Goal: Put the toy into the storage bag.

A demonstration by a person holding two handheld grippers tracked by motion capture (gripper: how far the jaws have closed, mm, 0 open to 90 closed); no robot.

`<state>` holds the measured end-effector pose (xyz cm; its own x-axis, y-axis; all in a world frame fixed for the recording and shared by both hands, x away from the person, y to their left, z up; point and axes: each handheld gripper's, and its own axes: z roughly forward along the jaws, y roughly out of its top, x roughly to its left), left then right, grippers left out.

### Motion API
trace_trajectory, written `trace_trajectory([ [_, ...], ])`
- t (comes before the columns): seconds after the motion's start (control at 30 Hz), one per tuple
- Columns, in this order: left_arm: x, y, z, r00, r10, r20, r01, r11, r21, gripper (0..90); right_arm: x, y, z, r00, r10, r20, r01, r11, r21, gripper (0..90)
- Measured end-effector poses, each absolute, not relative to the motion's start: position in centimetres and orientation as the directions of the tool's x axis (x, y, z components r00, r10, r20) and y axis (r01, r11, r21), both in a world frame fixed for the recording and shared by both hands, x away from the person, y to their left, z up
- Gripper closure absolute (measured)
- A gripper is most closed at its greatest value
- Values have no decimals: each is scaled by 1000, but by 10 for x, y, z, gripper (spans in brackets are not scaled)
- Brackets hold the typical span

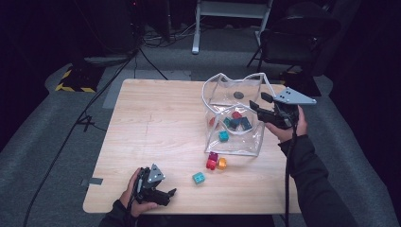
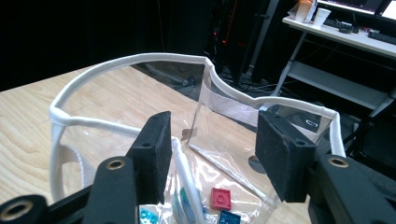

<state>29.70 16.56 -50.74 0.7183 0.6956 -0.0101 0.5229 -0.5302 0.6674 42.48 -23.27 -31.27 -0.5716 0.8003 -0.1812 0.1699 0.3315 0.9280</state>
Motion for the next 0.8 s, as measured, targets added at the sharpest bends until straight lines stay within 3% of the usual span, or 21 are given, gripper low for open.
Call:
trace_trajectory([
  [0.8, 297, 166, -507, 717, 697, -10, 524, -529, 667, 48, 368, -247, -308, -673, 711, -206, 106, 368, 924, 382],
])
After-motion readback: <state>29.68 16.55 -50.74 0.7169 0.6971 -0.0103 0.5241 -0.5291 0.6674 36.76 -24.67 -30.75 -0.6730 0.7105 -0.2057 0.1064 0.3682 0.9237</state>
